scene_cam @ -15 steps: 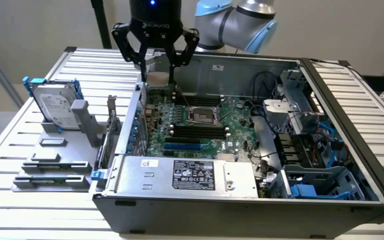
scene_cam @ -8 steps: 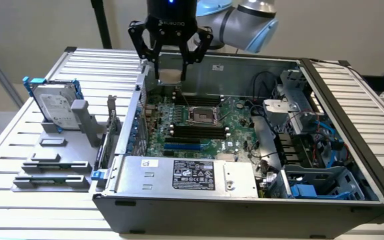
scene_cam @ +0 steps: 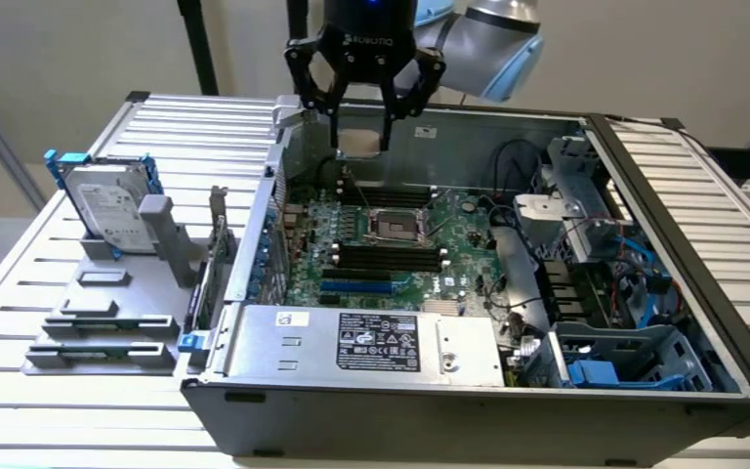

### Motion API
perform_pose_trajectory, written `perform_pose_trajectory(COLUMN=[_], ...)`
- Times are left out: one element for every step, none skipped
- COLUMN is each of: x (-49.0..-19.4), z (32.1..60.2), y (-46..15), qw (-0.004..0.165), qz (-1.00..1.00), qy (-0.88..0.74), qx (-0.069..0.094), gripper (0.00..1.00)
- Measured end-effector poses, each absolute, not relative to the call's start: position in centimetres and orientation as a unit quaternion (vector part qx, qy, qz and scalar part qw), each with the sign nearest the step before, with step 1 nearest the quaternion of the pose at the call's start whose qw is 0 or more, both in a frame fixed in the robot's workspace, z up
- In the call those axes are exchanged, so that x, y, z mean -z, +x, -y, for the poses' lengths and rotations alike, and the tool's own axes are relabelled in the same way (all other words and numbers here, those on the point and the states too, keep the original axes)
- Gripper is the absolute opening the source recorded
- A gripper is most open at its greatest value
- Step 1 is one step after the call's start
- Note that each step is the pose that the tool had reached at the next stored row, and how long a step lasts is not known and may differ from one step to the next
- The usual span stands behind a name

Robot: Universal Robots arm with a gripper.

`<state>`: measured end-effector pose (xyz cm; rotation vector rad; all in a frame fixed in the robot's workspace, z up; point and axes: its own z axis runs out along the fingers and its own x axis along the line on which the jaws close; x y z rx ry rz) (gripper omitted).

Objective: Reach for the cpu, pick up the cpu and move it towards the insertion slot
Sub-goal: 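Pick up the cpu and move it towards the insertion slot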

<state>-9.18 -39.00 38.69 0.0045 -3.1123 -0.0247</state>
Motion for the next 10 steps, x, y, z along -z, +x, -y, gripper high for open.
perform_pose_trajectory(x=[-38.7, -38.7, -38.7, -38.6, -38.6, -38.6, -38.5, -38.5, -38.4, -38.4], z=[38.8, 38.7, 38.5, 38.3, 38.1, 37.9, 37.7, 37.5, 37.2, 37.0], y=[-8.9, -8.5, -8.2, -7.9, -7.5, -7.2, -6.9, -6.5, -6.2, -5.9], qw=[0.015, 0.015, 0.015, 0.015, 0.015, 0.015, 0.015, 0.015, 0.015, 0.015], qz=[1.0, 1.0, 1.0, 1.0, 1.0, 1.0, 1.0, 1.0, 1.0, 1.0], qy=[0.001, 0.001, 0.001, 0.001, 0.001, 0.001, 0.001, 0.001, 0.001, 0.001], qx=[0.008, 0.008, 0.008, 0.008, 0.008, 0.008, 0.008, 0.008, 0.008, 0.008], gripper=[0.55, 0.55, 0.55, 0.55, 0.55, 0.55, 0.55, 0.55, 0.55, 0.55])
